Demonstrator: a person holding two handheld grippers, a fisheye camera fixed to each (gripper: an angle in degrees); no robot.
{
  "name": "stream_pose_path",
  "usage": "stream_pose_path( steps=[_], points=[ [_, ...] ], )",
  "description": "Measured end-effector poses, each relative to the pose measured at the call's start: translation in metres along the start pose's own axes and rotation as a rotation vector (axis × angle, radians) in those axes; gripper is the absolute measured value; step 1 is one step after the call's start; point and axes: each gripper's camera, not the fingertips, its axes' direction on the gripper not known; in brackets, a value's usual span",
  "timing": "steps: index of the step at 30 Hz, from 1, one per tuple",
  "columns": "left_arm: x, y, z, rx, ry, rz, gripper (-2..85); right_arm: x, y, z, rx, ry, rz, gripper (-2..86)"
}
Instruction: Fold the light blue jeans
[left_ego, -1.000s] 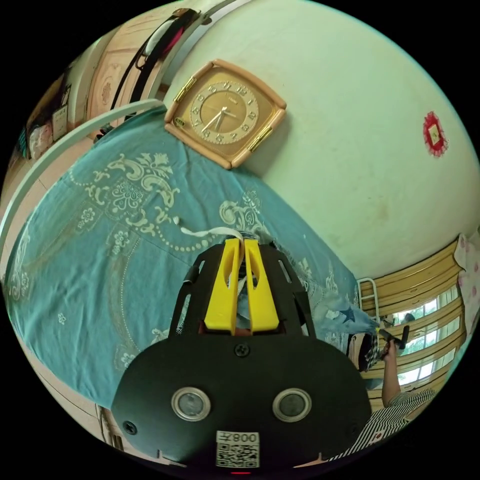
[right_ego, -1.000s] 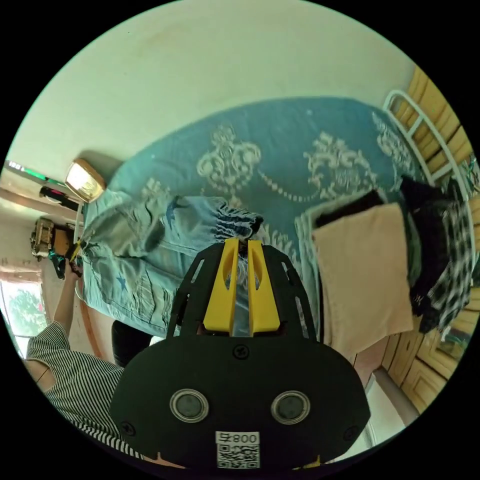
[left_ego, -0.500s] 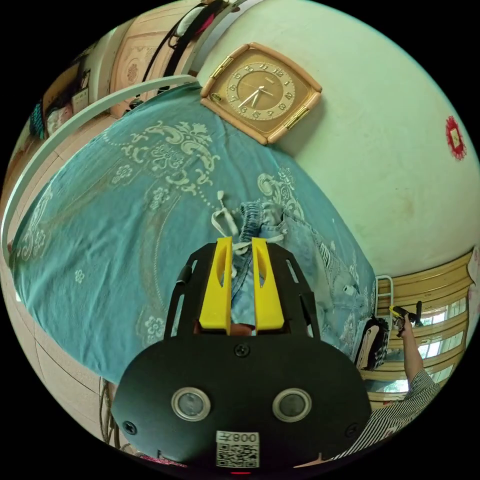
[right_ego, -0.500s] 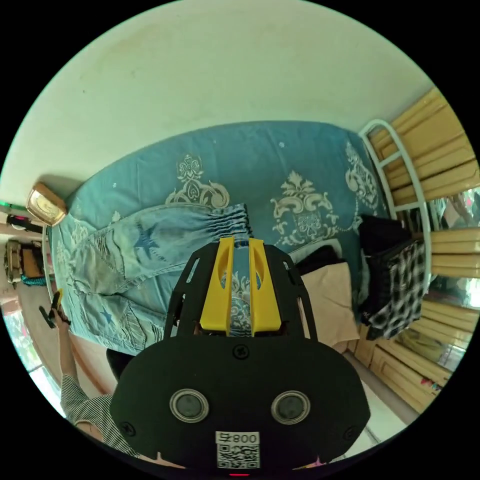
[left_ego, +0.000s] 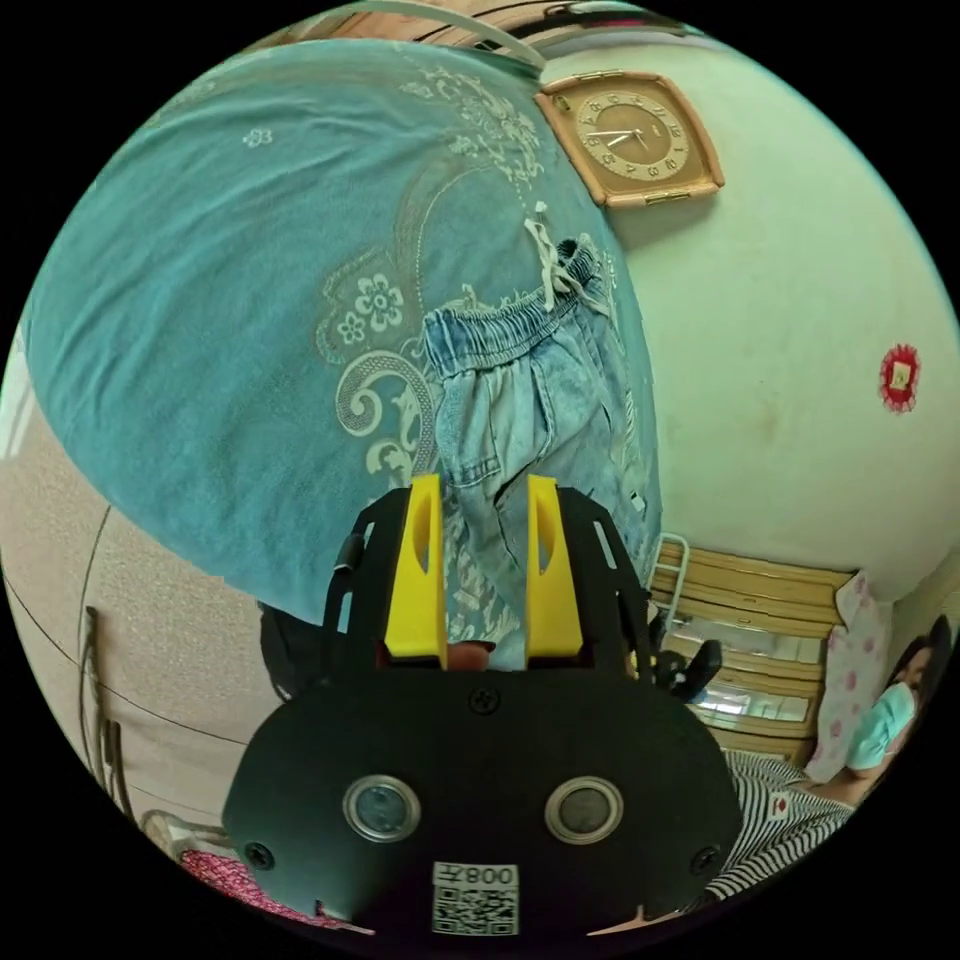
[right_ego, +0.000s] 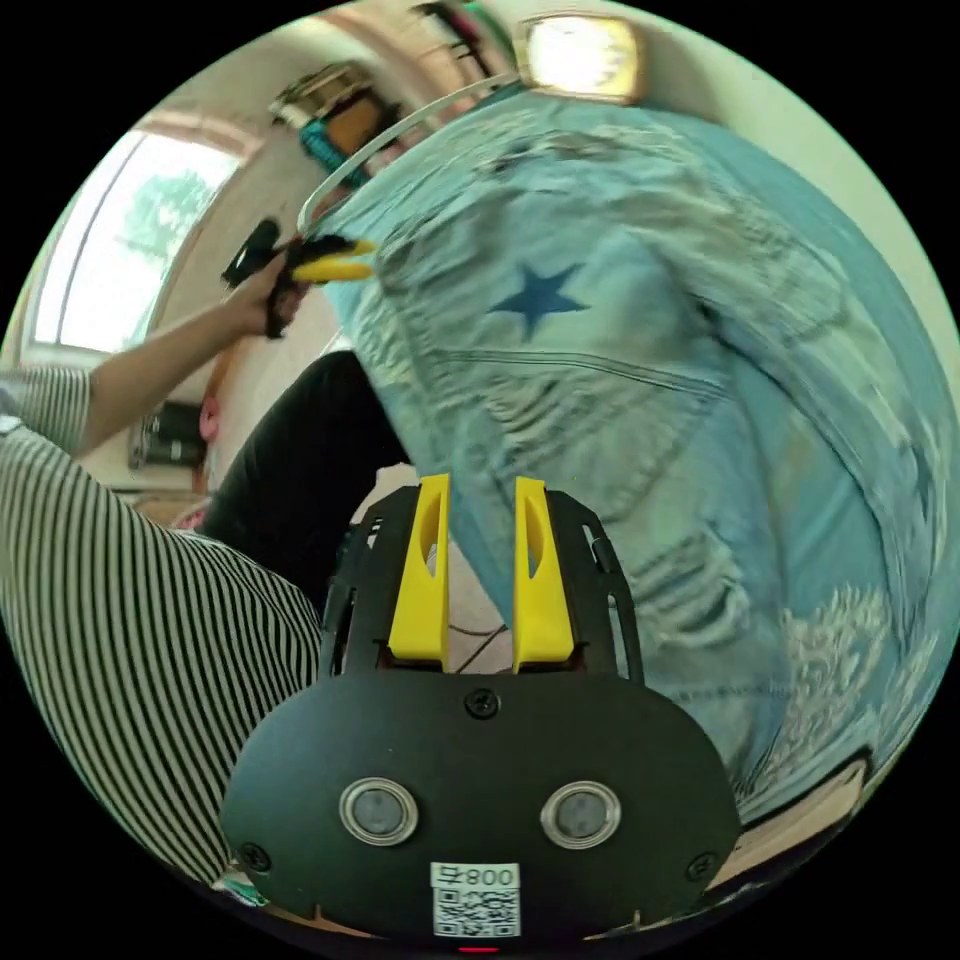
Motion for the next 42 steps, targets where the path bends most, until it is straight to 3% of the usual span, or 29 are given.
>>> stream_pose_path(
  steps=[6, 11, 20, 28, 31, 33, 37, 42],
  points=[
    [0.0, 0.014, 0.011, 0.012, 0.052, -0.041, 4.3, -0.026, -0.037, 0.073, -0.124, 0.239, -0.043, 8.9],
    [0.017, 0.034, 0.008, 0.018, 0.105, 0.021, 3.0, -0.029, -0.039, 0.09, -0.141, 0.315, -0.073, 4.0],
    [0.052, 0.092, -0.008, 0.044, 0.16, 0.107, 2.5, -0.024, -0.02, 0.08, -0.114, 0.2, -0.03, 0.4],
    [0.046, 0.149, 0.014, 0.045, 0.076, -0.059, 2.7, -0.046, 0.018, 0.105, -0.146, 0.197, -0.102, 0.8],
    [0.067, 0.173, 0.016, 0.08, 0.033, -0.042, 2.7, -0.025, 0.028, 0.125, -0.185, 0.142, 0.014, 1.6],
    [0.099, 0.192, 0.018, 0.091, -0.063, 0.029, 3.0, -0.011, 0.049, 0.107, -0.088, 0.092, 0.09, 2.5],
    [0.162, 0.218, 0.042, 0.07, -0.061, 0.189, 4.1, 0.028, 0.111, 0.068, 0.069, 0.117, 0.283, 4.5],
    [0.304, 0.249, 0.157, -0.221, -0.041, 0.531, 6.4, 0.142, 0.289, 0.03, 0.288, 0.048, 0.951, 10.3]
  ],
)
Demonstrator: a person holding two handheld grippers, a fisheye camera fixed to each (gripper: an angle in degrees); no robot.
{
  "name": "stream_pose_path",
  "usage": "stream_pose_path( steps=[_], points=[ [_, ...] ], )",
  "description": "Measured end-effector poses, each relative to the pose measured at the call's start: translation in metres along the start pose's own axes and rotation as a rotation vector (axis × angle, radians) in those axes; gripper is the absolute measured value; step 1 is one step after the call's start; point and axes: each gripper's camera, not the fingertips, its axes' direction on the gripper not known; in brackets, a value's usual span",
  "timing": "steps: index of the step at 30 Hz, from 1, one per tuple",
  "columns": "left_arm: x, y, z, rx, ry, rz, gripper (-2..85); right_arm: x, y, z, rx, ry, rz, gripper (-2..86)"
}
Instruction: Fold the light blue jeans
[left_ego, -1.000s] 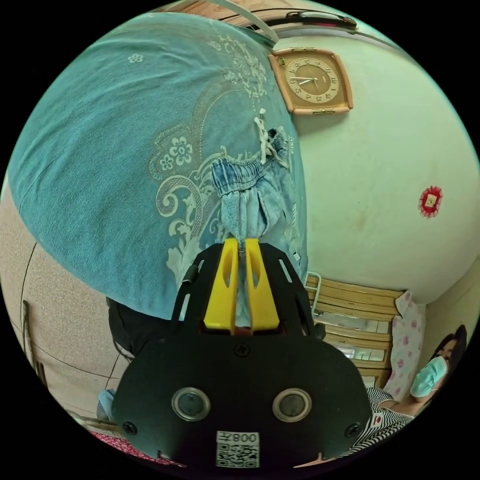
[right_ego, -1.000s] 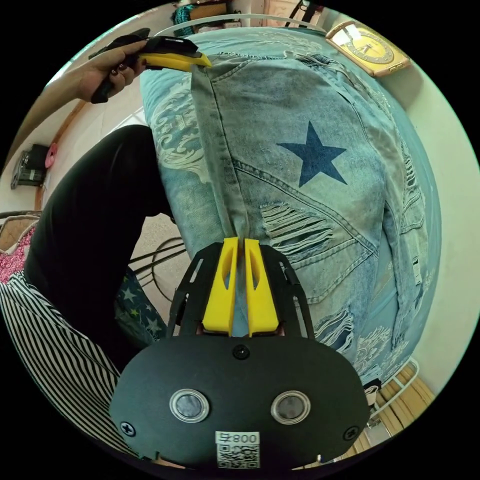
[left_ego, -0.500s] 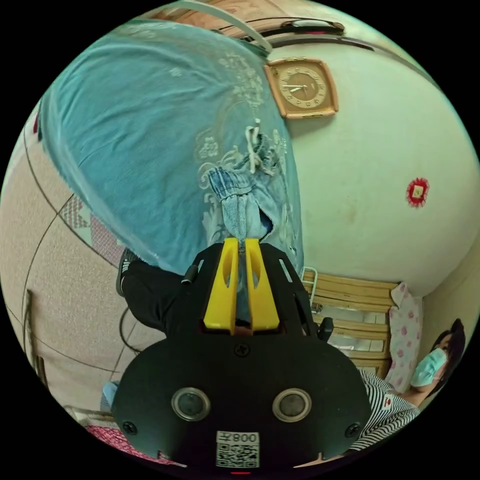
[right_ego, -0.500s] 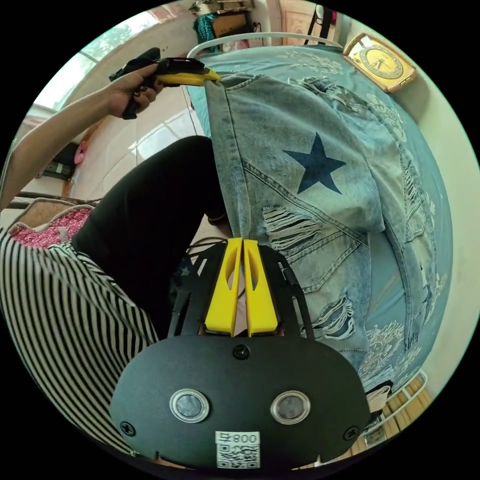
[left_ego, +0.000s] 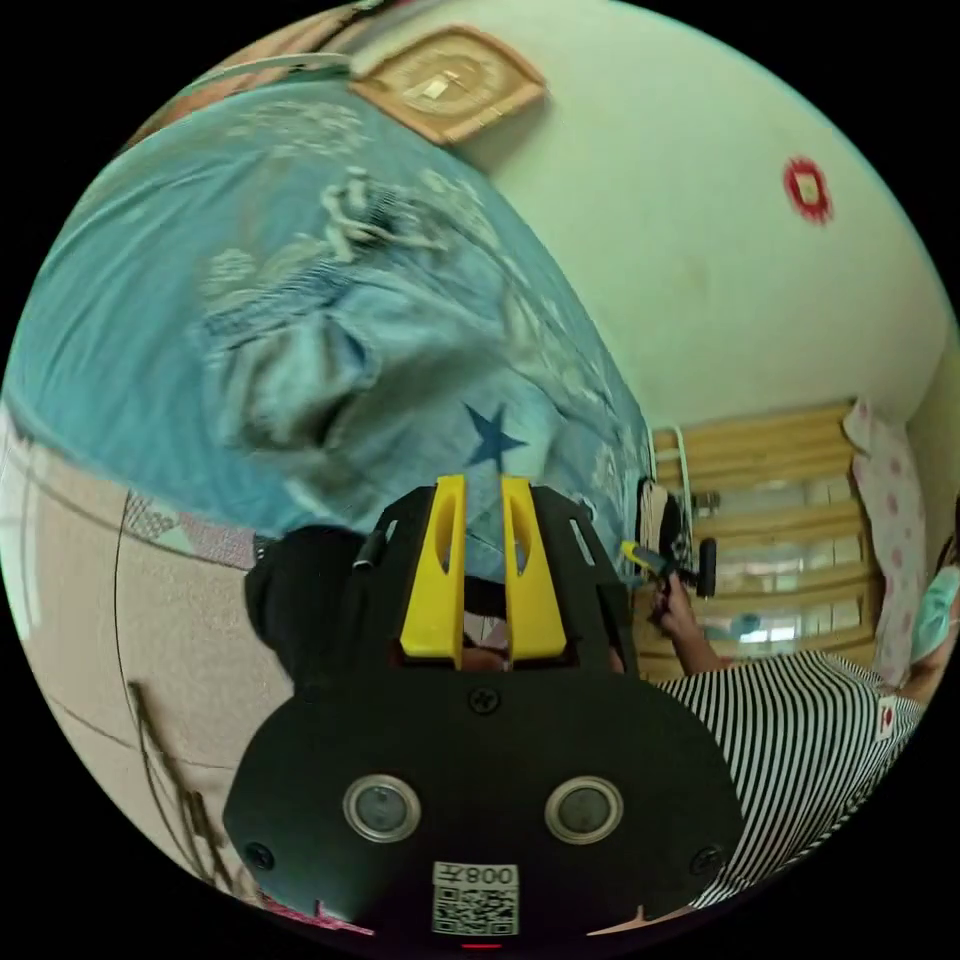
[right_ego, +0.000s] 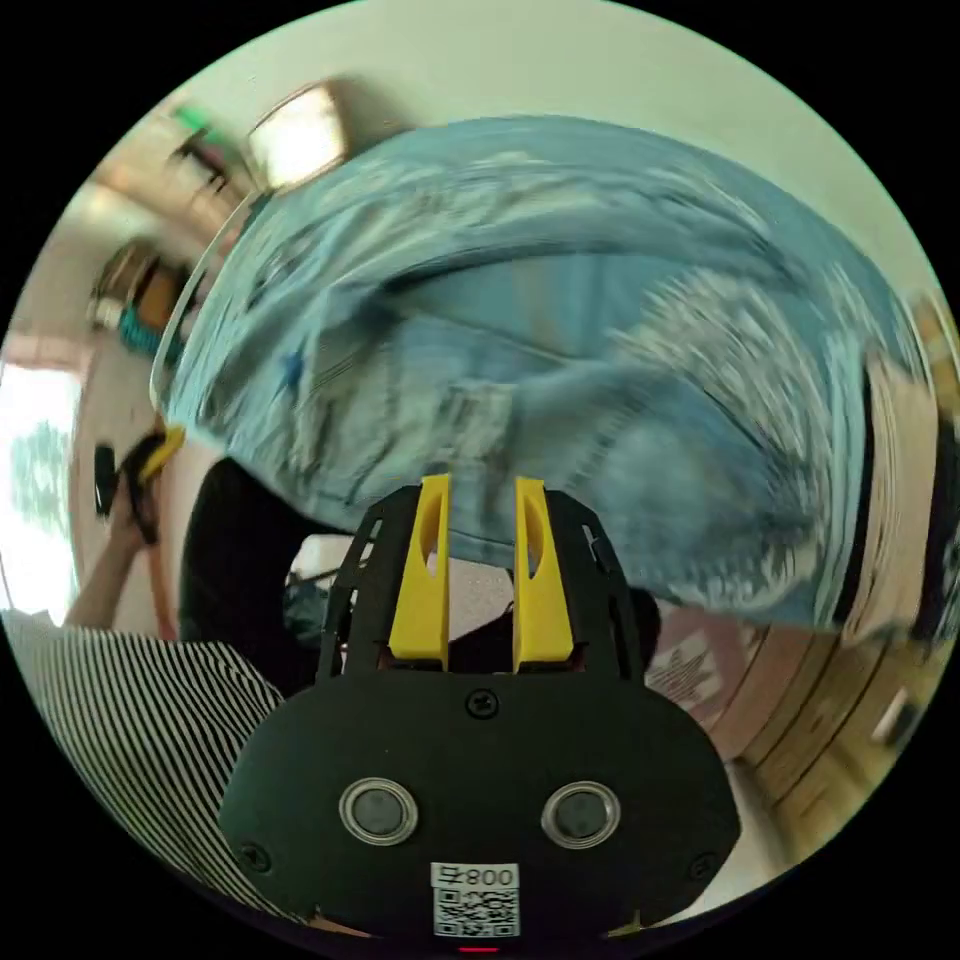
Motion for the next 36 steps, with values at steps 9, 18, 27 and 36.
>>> stream_pose_path(
  steps=[9, 18, 27, 36],
  points=[
    [0.266, -0.106, 0.25, -0.474, 0.03, 0.504, 8.3, 0.191, 0.05, -0.031, 0.186, -0.138, 0.517, 11.7],
    [0.435, -0.133, 0.409, -0.687, -0.205, 0.745, 9.3, 0.24, 0.049, -0.038, 0.156, -0.109, 0.518, 10.2],
    [0.519, -0.133, 0.442, -0.74, -0.298, 0.793, 3.2, 0.268, 0.046, -0.064, 0.127, -0.117, 0.426, 4.2],
    [0.598, -0.12, 0.464, -0.729, -0.28, 0.868, 3.7, 0.313, 0.083, -0.134, 0.231, -0.138, 0.446, 2.1]
  ],
)
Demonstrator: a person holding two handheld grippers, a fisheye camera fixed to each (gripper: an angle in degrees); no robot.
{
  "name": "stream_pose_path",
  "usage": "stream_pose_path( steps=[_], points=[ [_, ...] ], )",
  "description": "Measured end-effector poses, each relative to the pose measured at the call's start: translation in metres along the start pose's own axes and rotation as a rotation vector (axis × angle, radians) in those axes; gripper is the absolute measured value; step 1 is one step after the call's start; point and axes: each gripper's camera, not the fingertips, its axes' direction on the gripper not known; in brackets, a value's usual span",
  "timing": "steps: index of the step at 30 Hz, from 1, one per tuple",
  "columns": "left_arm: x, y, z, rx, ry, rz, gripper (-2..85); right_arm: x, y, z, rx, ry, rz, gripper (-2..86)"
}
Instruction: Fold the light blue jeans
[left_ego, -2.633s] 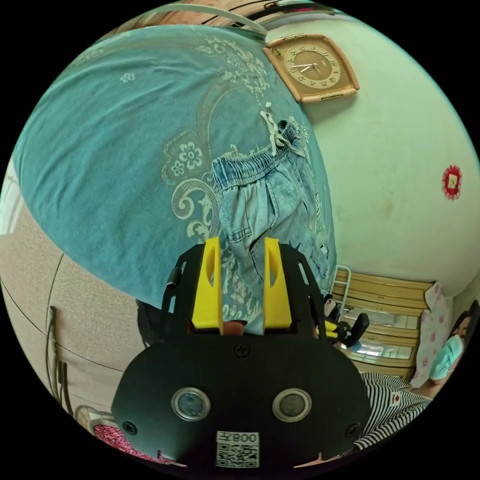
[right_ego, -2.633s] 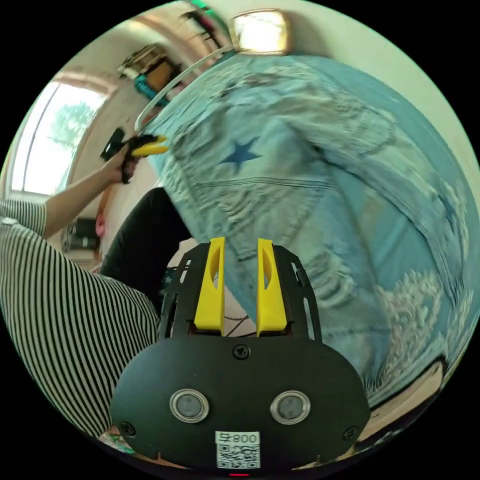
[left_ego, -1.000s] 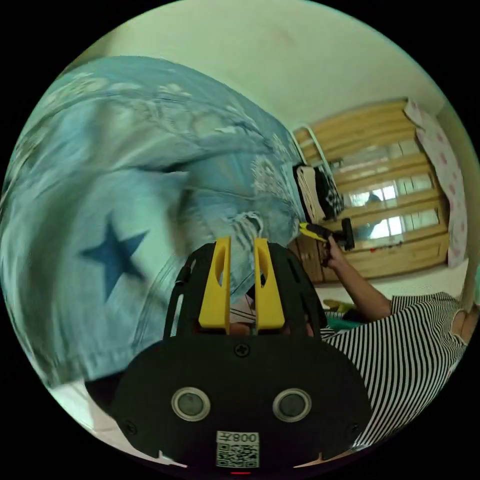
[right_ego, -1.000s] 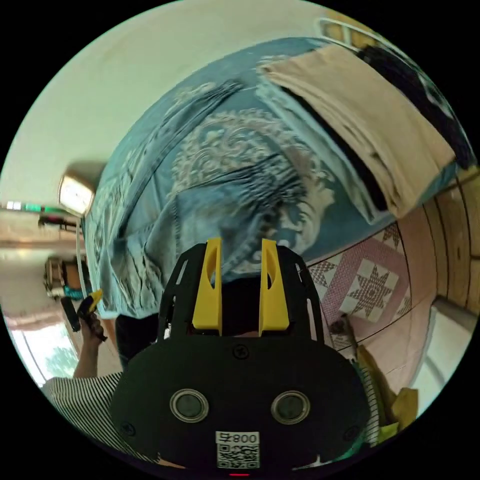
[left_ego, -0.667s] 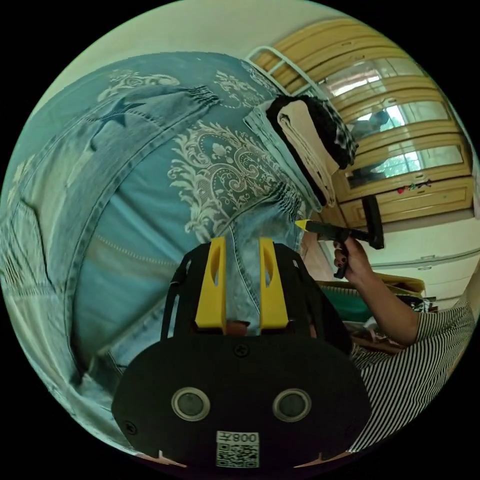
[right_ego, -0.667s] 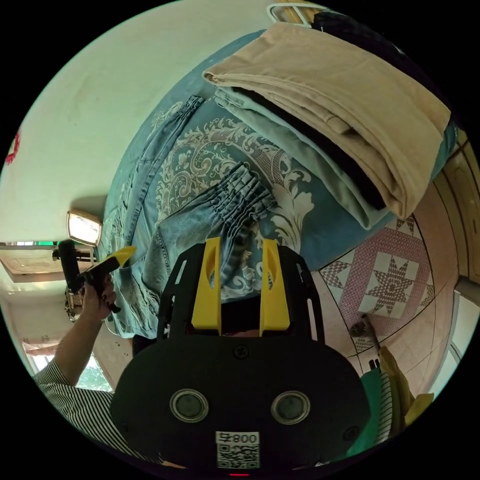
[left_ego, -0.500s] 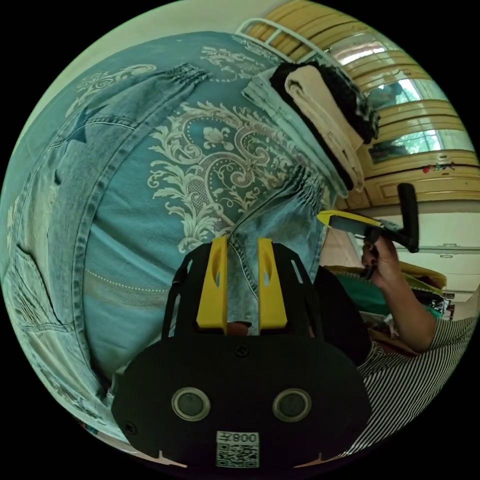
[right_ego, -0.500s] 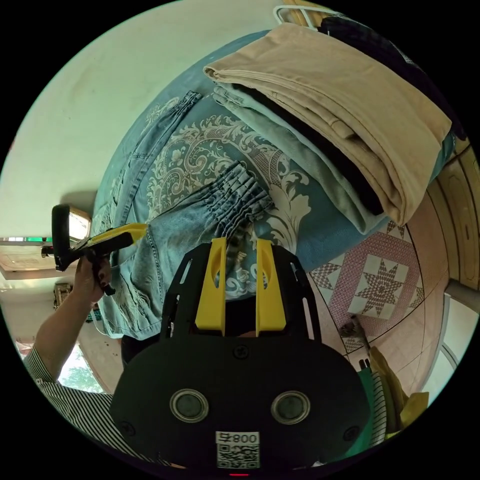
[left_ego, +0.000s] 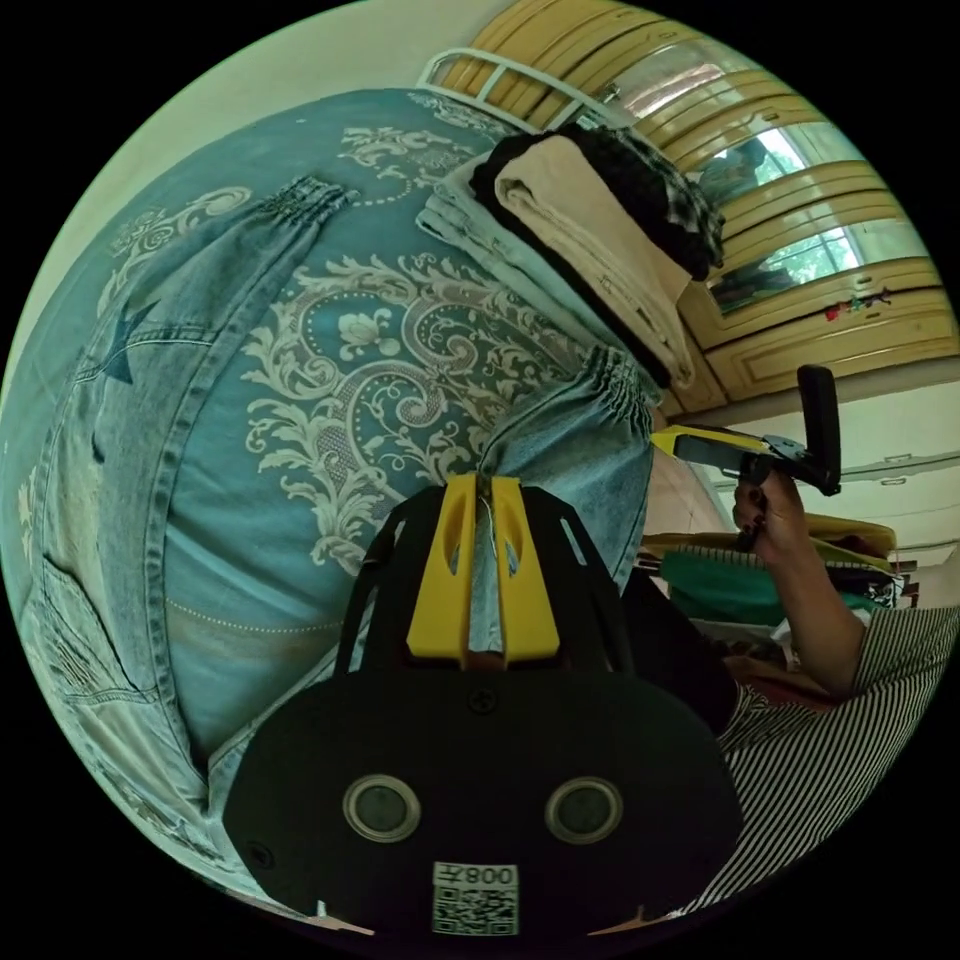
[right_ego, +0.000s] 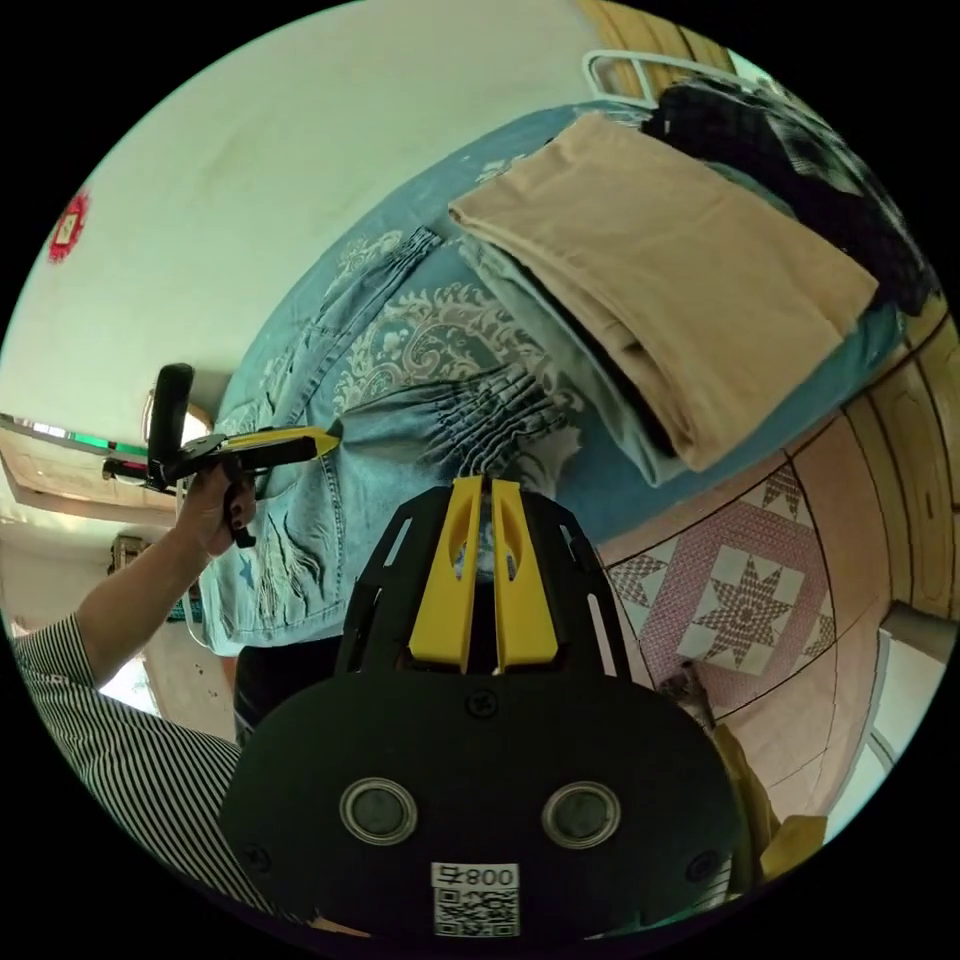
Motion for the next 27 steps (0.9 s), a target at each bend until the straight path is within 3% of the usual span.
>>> stream_pose_path(
  steps=[3, 10, 16, 22, 27],
  points=[
    [0.005, -0.001, -0.014, 0.049, 0.003, -0.015, 4.8, 0.02, -0.008, 0.011, -0.099, -0.009, 0.055, 2.4],
    [-0.04, 0.06, -0.095, 0.269, -0.135, -0.155, 8.6, 0.023, -0.017, -0.042, 0.035, 0.006, 0.081, 2.1],
    [-0.107, 0.127, -0.104, 0.171, -0.26, -0.408, 11.4, -0.042, -0.083, -0.056, 0.087, -0.062, -0.145, 3.6],
    [-0.107, 0.138, -0.101, 0.095, -0.353, -0.326, 10.4, -0.113, -0.198, -0.022, 0.025, -0.015, -0.246, 7.7],
    [-0.105, 0.155, -0.101, 0.099, -0.443, -0.254, 9.6, -0.144, -0.275, -0.008, -0.002, -0.009, -0.156, 9.3]
  ],
)
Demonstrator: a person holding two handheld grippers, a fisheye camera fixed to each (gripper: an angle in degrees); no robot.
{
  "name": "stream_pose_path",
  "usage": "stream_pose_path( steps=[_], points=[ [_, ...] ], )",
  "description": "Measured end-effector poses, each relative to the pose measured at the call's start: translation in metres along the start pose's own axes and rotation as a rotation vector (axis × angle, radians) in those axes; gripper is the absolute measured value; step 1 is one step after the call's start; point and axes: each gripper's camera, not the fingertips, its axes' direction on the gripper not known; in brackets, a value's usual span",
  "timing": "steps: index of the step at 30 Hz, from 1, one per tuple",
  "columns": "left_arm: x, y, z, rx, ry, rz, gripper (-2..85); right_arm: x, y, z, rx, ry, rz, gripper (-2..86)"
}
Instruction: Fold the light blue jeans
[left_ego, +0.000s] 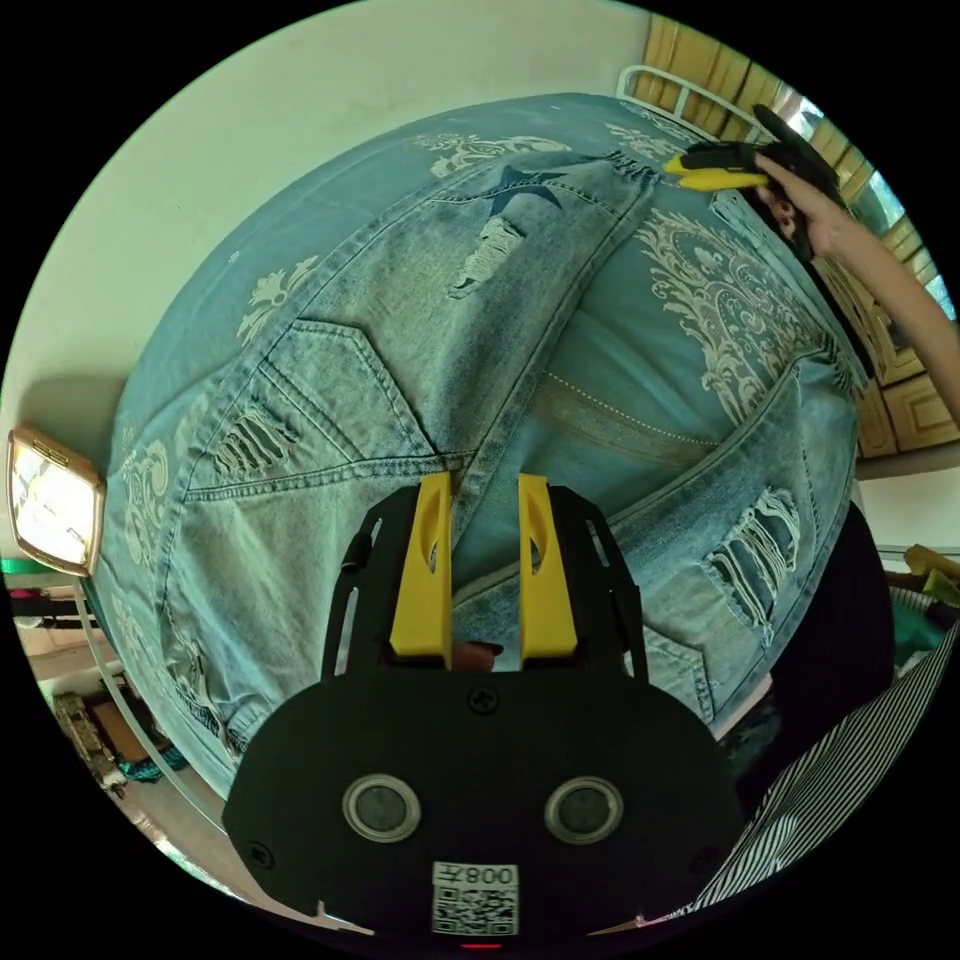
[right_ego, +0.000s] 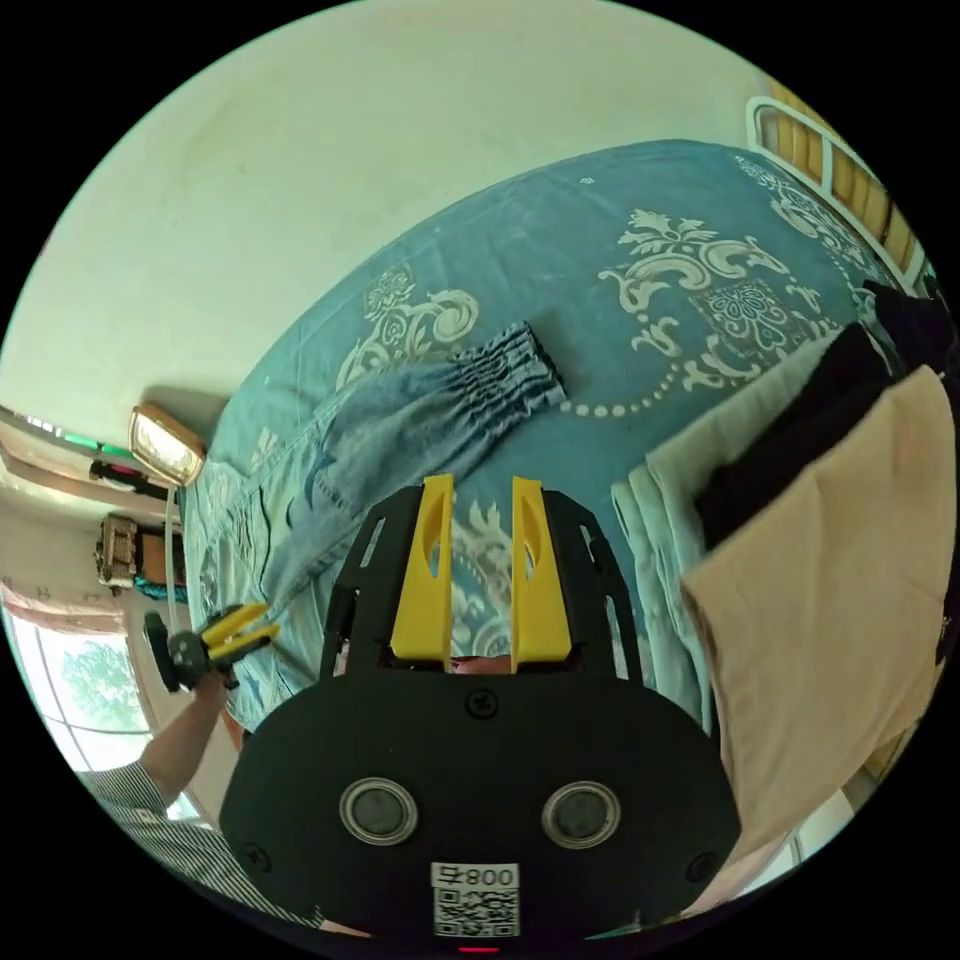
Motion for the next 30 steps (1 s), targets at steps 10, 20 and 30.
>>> stream_pose_path(
  steps=[10, 20, 30],
  points=[
    [-0.065, 0.046, -0.003, 0.069, 0.165, -0.115, 2.9, -0.025, -0.056, 0.01, -0.065, -0.044, 0.115, 3.6],
    [-0.105, 0.101, 0.024, 0.085, 0.204, -0.096, 4.3, -0.084, -0.085, -0.027, -0.142, 0.073, -0.064, 1.3],
    [-0.198, 0.225, 0.004, 0.253, 0.304, -0.322, 6.4, -0.129, -0.082, -0.034, -0.089, 0.122, -0.003, 0.7]
  ],
)
